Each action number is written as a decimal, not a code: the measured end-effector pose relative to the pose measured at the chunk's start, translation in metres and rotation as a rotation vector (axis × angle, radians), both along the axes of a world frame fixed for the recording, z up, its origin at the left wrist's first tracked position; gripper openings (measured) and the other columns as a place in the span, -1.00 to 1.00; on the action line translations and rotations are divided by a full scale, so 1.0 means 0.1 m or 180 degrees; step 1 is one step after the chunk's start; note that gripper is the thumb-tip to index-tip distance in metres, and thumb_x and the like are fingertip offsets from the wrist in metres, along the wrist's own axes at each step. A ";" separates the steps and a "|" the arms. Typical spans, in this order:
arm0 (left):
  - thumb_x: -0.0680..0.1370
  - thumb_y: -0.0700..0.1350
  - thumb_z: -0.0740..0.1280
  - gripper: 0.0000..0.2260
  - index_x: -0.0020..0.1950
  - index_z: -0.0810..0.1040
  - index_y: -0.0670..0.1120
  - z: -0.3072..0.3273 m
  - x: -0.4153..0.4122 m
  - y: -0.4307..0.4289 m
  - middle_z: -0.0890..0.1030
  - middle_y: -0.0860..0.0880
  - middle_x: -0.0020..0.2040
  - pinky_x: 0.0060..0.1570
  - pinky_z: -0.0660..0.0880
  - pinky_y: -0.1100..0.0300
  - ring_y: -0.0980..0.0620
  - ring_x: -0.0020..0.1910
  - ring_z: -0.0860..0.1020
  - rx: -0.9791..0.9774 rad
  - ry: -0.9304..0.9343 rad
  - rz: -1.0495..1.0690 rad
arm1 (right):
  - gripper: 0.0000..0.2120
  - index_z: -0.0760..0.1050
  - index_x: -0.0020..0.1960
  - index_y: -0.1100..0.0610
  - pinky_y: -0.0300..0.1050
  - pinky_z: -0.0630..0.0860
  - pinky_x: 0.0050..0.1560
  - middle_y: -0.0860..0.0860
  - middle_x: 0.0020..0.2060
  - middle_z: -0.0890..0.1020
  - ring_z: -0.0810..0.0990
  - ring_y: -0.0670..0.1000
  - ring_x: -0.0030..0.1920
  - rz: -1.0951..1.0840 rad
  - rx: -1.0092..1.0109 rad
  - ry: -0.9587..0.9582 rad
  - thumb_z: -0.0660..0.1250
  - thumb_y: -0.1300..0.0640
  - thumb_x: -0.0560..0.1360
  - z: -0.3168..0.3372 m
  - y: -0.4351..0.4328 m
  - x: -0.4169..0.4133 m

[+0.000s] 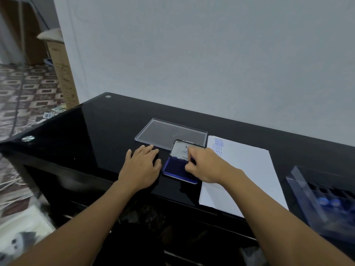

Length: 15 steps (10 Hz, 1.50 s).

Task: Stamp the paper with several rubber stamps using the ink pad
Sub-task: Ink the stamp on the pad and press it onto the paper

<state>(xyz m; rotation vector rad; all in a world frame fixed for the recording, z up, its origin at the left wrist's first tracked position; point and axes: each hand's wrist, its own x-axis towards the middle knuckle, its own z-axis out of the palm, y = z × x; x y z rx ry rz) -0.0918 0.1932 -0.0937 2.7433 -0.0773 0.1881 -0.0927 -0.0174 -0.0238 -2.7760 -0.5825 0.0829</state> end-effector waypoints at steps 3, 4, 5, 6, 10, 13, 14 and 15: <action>0.68 0.06 0.05 -0.56 0.56 0.28 0.03 -0.01 0.00 -0.02 0.19 0.04 0.61 0.56 -0.06 -0.16 0.01 0.61 0.06 0.0066 0.0013 0.0004 | -0.87 0.35 -0.14 0.08 -0.16 0.36 -0.35 -0.01 -0.25 0.51 0.46 -0.04 -0.26 -0.0041 0.0126 -0.0063 0.25 0.10 0.56 -0.05 0.01 -0.01; 0.68 0.06 0.05 -0.56 0.56 0.28 0.03 -0.02 0.00 -0.03 0.19 0.04 0.61 0.56 -0.07 -0.16 0.01 0.61 0.05 0.0065 0.0017 0.0003 | -0.89 0.36 -0.12 0.09 -0.20 0.32 -0.36 -0.04 -0.26 0.49 0.44 -0.08 -0.26 -0.0055 0.0186 -0.0054 0.25 0.11 0.56 -0.06 0.00 -0.02; 0.68 0.06 0.05 -0.56 0.56 0.28 0.03 -0.02 0.00 -0.03 0.19 0.04 0.61 0.56 -0.07 -0.17 0.01 0.61 0.06 0.0064 0.0008 0.0019 | -0.90 0.37 -0.09 0.11 -0.19 0.36 -0.35 0.00 -0.20 0.54 0.48 -0.04 -0.22 -0.0048 0.0211 -0.0055 0.24 0.11 0.56 -0.06 0.00 -0.02; 0.68 0.06 0.05 -0.56 0.56 0.28 0.03 -0.02 0.00 -0.03 0.19 0.04 0.61 0.56 -0.06 -0.17 0.01 0.61 0.06 0.0075 0.0009 0.0028 | -0.90 0.37 -0.09 0.11 -0.20 0.35 -0.35 0.00 -0.21 0.53 0.46 -0.08 -0.24 -0.0061 0.0218 -0.0036 0.24 0.12 0.57 -0.06 0.00 -0.02; 0.67 0.05 0.05 -0.56 0.55 0.29 0.03 -0.02 -0.01 -0.05 0.20 0.03 0.61 0.55 -0.05 -0.18 0.00 0.60 0.07 0.0122 0.0022 0.0030 | -0.91 0.39 -0.08 0.14 -0.08 0.43 -0.28 0.08 -0.18 0.59 0.53 0.07 -0.19 -0.0145 0.0330 -0.0019 0.24 0.12 0.54 -0.09 -0.02 -0.02; 0.67 0.05 0.05 -0.57 0.55 0.29 0.02 0.00 -0.01 -0.05 0.20 0.03 0.61 0.55 -0.06 -0.18 -0.01 0.60 0.07 0.0129 0.0026 0.0033 | -0.91 0.39 -0.08 0.14 -0.08 0.44 -0.28 0.07 -0.18 0.58 0.54 0.08 -0.18 -0.0125 0.0317 -0.0011 0.24 0.12 0.54 -0.09 -0.01 -0.02; 0.67 0.05 0.06 -0.57 0.55 0.29 0.02 0.01 -0.01 -0.06 0.19 0.03 0.61 0.55 -0.06 -0.18 -0.01 0.60 0.07 0.0118 0.0031 0.0031 | -0.91 0.38 -0.09 0.13 -0.11 0.41 -0.30 0.06 -0.20 0.57 0.51 0.05 -0.21 -0.0108 0.0294 -0.0027 0.24 0.13 0.55 -0.08 0.00 -0.02; 0.67 0.05 0.05 -0.57 0.55 0.29 0.02 0.00 -0.01 -0.05 0.19 0.03 0.61 0.55 -0.05 -0.18 -0.01 0.60 0.06 0.0121 0.0030 0.0026 | -0.92 0.38 -0.09 0.12 -0.09 0.43 -0.28 0.06 -0.19 0.57 0.52 0.06 -0.20 -0.0108 0.0299 -0.0013 0.24 0.13 0.55 -0.08 0.00 -0.02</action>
